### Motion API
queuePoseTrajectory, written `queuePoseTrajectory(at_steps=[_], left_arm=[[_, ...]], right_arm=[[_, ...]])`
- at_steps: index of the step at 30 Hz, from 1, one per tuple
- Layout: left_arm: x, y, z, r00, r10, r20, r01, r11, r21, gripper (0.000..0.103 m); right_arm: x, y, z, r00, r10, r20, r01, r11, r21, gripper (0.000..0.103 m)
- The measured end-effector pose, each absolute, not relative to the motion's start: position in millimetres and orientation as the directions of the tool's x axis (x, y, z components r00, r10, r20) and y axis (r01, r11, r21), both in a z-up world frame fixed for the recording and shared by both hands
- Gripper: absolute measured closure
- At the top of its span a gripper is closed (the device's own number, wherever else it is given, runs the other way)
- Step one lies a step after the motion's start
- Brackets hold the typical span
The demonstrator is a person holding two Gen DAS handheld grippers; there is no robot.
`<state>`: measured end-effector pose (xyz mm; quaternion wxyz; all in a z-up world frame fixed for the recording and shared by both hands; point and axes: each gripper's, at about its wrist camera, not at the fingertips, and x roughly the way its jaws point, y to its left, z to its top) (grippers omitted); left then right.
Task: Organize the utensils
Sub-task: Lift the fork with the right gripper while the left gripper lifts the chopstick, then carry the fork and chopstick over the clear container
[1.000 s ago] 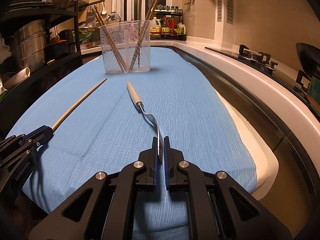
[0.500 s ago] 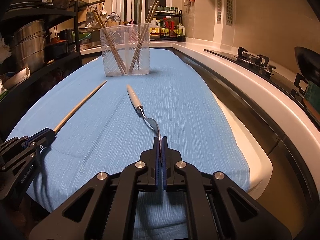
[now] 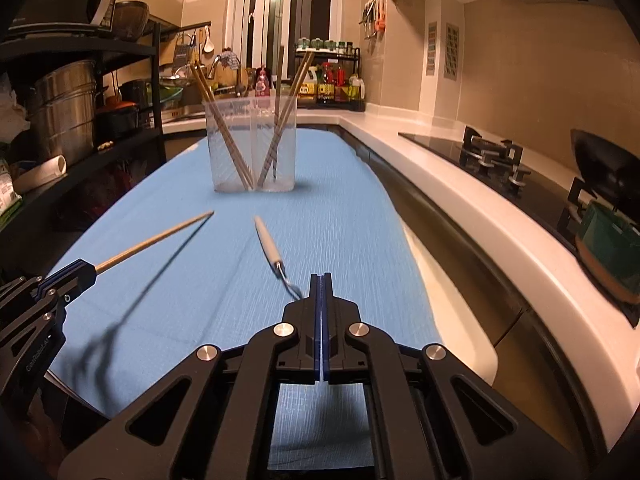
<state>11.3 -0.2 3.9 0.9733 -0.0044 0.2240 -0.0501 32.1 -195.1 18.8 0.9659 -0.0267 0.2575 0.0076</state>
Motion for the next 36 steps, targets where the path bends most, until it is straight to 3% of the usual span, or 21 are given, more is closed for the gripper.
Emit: queuePoseTrajectory(at_steps=[5, 8, 9, 10, 11, 21, 23, 25, 36], left_arm=[[7, 7, 28, 0.912, -0.103, -0.396, 0.099, 0.995, -0.033, 0.097], [10, 11, 36, 0.914, -0.100, -0.392, 0.093, 0.995, -0.039, 0.097], [10, 11, 36, 0.914, -0.100, -0.393, 0.092, 0.995, -0.040, 0.097], [9, 12, 36, 0.914, -0.100, -0.393, 0.091, 0.995, -0.041, 0.097], [9, 11, 35, 0.913, -0.100, -0.396, 0.092, 0.995, -0.042, 0.097], [6, 5, 16, 0.895, -0.109, -0.432, 0.104, 0.994, -0.036, 0.097], [6, 6, 16, 0.895, -0.107, -0.432, 0.101, 0.994, -0.036, 0.097], [6, 6, 17, 0.896, -0.105, -0.432, 0.098, 0.994, -0.038, 0.097], [9, 11, 41, 0.909, -0.109, -0.403, 0.099, 0.994, -0.046, 0.097]], right_arm=[[35, -199, 44, 0.876, 0.012, -0.483, -0.045, 0.997, -0.058, 0.103], [39, -213, 39, 0.861, 0.092, -0.501, -0.075, 0.996, 0.054, 0.099], [38, -215, 33, 0.862, 0.090, -0.499, -0.072, 0.996, 0.055, 0.091], [36, -216, 27, 0.862, 0.092, -0.499, -0.076, 0.996, 0.053, 0.075], [35, -216, 19, 0.857, 0.110, -0.503, -0.094, 0.994, 0.056, 0.072], [49, -204, -24, 0.816, 0.107, -0.568, -0.123, 0.992, 0.010, 0.072], [52, -203, -30, 0.808, 0.103, -0.580, -0.121, 0.993, 0.008, 0.077], [53, -202, -32, 0.804, 0.108, -0.585, -0.123, 0.992, 0.014, 0.099], [51, -212, 30, 0.851, 0.065, -0.520, -0.073, 0.997, 0.004, 0.102]])
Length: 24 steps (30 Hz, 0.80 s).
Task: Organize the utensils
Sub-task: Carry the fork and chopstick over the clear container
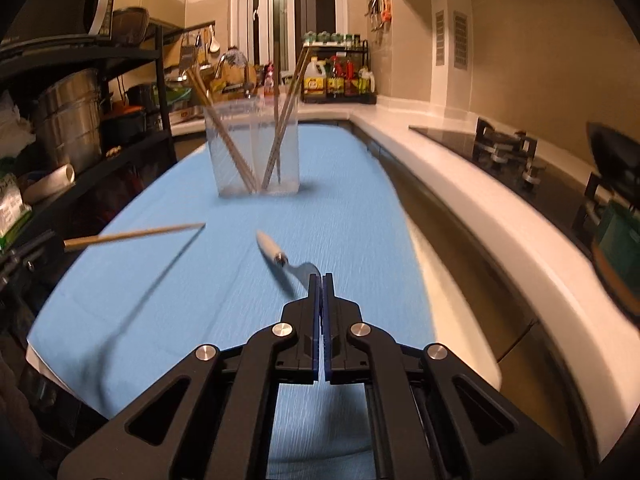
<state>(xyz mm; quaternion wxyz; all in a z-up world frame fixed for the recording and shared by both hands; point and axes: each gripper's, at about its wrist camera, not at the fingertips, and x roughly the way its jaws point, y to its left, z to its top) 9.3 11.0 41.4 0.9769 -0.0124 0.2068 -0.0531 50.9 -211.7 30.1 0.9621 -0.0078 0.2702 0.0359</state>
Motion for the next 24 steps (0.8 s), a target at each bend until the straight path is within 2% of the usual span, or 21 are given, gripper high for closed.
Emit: queuePoseTrajectory(at_steps=[7, 16, 24], left_arm=[[19, 16, 66, 0.920, -0.110, -0.377, 0.097, 0.994, -0.051, 0.097], [36, 9, 100, 0.924, -0.124, -0.360, 0.123, 0.992, -0.026, 0.097], [71, 16, 156, 0.917, -0.173, -0.360, 0.168, 0.985, -0.045, 0.097]], right_arm=[[62, -205, 88, 0.884, 0.050, -0.464, -0.088, 0.994, -0.060, 0.102], [88, -191, 127, 0.881, 0.042, -0.471, -0.099, 0.990, -0.096, 0.102], [113, -180, 178, 0.890, 0.039, -0.455, -0.110, 0.985, -0.132, 0.102]])
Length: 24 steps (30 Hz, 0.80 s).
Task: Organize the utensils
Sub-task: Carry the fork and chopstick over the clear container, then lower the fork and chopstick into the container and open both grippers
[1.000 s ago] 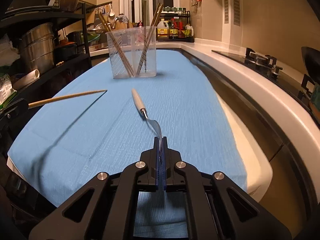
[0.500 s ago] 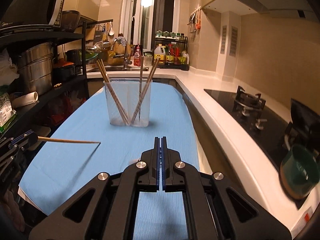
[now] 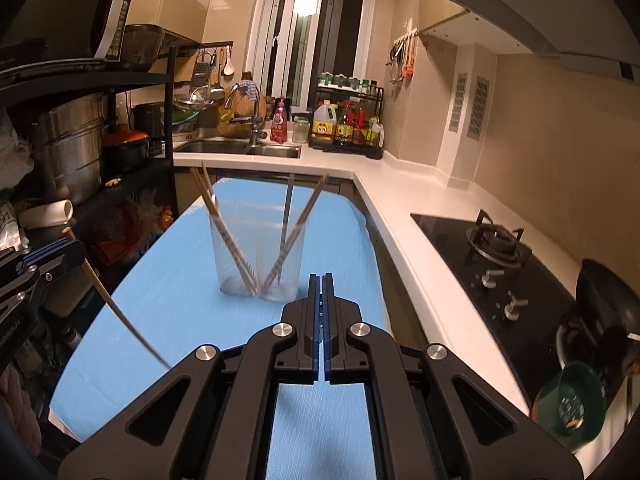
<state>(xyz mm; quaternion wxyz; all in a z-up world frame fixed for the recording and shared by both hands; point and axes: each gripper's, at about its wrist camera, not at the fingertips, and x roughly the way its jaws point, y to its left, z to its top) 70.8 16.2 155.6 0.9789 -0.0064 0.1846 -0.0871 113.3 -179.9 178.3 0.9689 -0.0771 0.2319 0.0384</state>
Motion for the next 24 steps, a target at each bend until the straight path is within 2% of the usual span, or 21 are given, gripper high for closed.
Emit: queuePoseTrajectory(at_steps=[4, 12, 19, 24], left_arm=[[100, 21, 186, 0.897, -0.216, -0.386, 0.207, 0.976, -0.064, 0.097], [171, 30, 240, 0.870, -0.272, -0.410, 0.238, 0.962, -0.134, 0.097], [224, 36, 287, 0.898, -0.290, -0.332, 0.250, 0.955, -0.157, 0.097], [267, 37, 286, 0.907, -0.289, -0.306, 0.243, 0.953, -0.180, 0.097]], right_arm=[[130, -170, 218, 0.900, 0.038, -0.433, -0.130, 0.974, -0.185, 0.102], [192, -142, 284, 0.891, 0.065, -0.449, -0.203, 0.942, -0.267, 0.102], [253, -112, 303, 0.894, 0.048, -0.446, -0.216, 0.917, -0.335, 0.102], [292, -98, 289, 0.887, 0.022, -0.461, -0.213, 0.906, -0.366, 0.102]])
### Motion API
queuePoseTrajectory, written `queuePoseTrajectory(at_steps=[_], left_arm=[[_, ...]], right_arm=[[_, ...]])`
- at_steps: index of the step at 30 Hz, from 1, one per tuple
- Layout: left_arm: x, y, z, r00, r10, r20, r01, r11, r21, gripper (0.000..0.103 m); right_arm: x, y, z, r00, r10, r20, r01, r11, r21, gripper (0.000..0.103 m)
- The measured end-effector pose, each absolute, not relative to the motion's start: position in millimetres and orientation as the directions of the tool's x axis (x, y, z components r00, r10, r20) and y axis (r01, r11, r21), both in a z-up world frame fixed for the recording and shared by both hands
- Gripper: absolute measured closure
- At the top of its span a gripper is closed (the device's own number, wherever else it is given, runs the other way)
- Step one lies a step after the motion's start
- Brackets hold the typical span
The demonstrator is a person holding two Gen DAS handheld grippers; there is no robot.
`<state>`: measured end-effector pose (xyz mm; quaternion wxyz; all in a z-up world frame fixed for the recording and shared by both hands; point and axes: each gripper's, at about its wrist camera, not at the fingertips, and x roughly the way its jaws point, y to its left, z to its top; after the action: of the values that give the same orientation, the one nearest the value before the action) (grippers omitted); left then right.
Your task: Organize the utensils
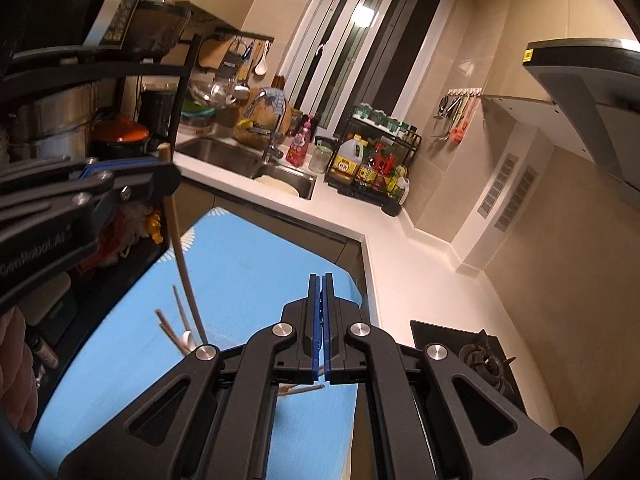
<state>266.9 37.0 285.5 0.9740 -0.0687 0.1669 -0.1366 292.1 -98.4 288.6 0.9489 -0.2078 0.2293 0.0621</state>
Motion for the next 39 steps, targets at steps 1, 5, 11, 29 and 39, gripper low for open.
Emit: queuePoseTrajectory(at_steps=[1, 5, 11, 29, 39], left_arm=[[276, 37, 281, 0.903, -0.289, -0.317, 0.239, 0.953, -0.186, 0.097], [310, 27, 243, 0.879, -0.266, -0.396, 0.221, 0.963, -0.156, 0.097], [326, 16, 213, 0.840, -0.263, -0.475, 0.235, 0.965, -0.119, 0.097], [203, 8, 218, 0.885, -0.219, -0.411, 0.201, 0.976, -0.087, 0.062], [140, 16, 170, 0.916, -0.137, -0.378, 0.083, 0.984, -0.155, 0.026]], right_arm=[[299, -97, 281, 0.881, 0.019, -0.474, -0.217, 0.905, -0.367, 0.102], [323, -96, 244, 0.847, 0.012, -0.532, -0.236, 0.904, -0.356, 0.102], [329, -105, 223, 0.822, 0.014, -0.569, -0.232, 0.921, -0.313, 0.094], [189, -156, 246, 0.899, 0.028, -0.437, -0.113, 0.979, -0.171, 0.055], [116, -179, 191, 0.924, -0.047, -0.380, 0.045, 0.999, -0.014, 0.007]])
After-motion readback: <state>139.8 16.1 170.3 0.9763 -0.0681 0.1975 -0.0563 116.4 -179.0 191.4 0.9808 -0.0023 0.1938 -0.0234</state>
